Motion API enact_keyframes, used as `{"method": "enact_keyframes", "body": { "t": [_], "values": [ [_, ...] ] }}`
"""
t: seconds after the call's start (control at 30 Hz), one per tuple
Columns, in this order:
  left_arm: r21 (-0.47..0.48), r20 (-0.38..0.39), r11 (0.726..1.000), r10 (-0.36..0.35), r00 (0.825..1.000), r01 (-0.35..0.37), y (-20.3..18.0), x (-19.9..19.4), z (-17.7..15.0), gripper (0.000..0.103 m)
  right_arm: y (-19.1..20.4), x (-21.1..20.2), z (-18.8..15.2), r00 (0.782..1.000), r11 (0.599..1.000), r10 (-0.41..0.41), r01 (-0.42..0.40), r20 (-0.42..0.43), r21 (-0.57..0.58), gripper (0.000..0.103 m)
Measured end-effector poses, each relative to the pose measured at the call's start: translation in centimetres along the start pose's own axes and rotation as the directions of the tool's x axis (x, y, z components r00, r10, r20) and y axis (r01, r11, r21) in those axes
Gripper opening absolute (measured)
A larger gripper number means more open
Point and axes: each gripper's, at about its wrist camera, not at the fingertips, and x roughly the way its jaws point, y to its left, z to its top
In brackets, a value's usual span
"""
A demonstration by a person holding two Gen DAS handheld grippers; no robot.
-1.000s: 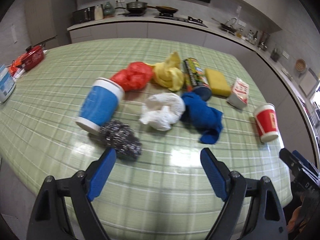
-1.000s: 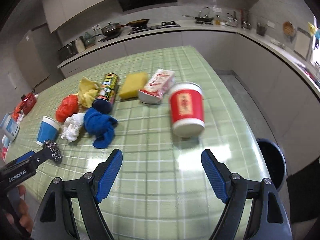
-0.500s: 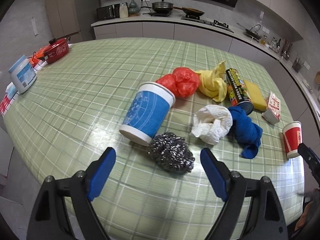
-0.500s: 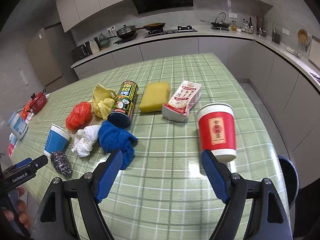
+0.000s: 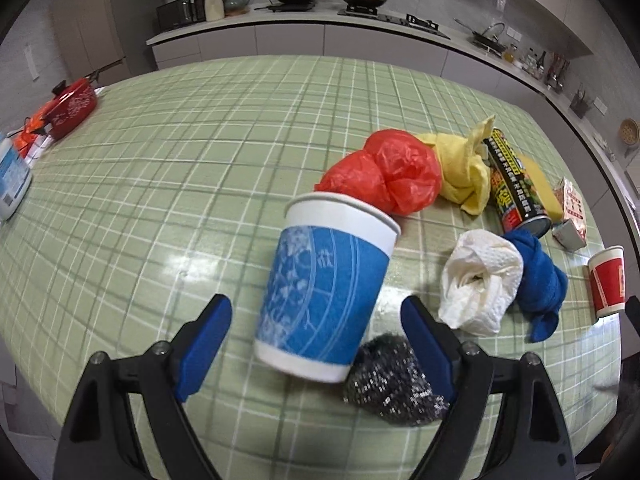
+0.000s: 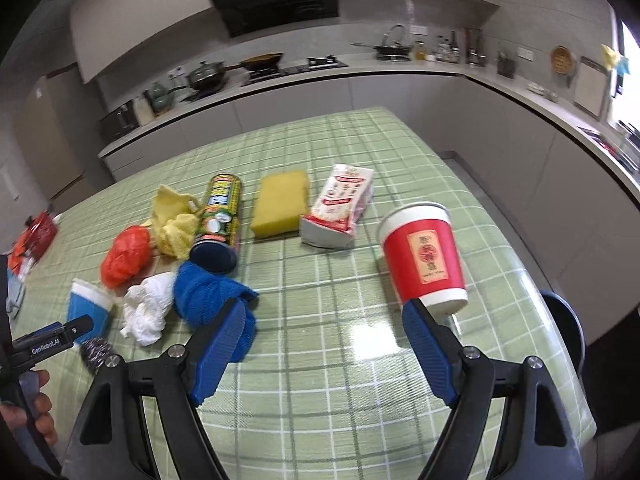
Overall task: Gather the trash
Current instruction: 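Grasp the blue paper cup with the left tool while the right tool grasps the red paper cup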
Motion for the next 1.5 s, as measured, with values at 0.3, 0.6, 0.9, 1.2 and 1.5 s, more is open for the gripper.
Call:
{"method": "enact_keyframes", "body": {
  "t": [0.3,0.6,0.9,1.2,1.5],
  "values": [
    [-0.006,-0.008,0.998,-0.055,0.998,0.055,0.1,1.6,0.4,0.073,-1.4,0.8,0.9,0.997,0.996,-0.083,0.083,0.005,0.032,0.083],
    [-0.062,0.037,0.996,-0.068,0.997,0.070,-0.1,1.2,0.5,0.062,-5.3,2.7,2.2,0.992,0.990,-0.125,0.126,-0.020,0.068,0.083],
    [-0.029,0.040,0.998,-0.046,0.998,0.048,-2.3,1.3,0.4,0.061,-7.6,6.4,3.1,0.990,0.992,-0.113,0.117,-0.085,0.044,0.083],
    [-0.032,0.044,0.999,-0.012,0.999,0.014,-3.2,1.3,0.0,0.059,-7.9,9.4,2.9,0.991,0.999,-0.032,0.037,-0.133,0.030,0.066],
    [-0.077,0.107,0.997,0.007,0.994,0.001,-2.3,-0.6,-0.2,0.057,-7.2,7.5,2.7,0.997,1.000,0.004,-0.003,-0.081,0.015,0.061]
  ]
}}
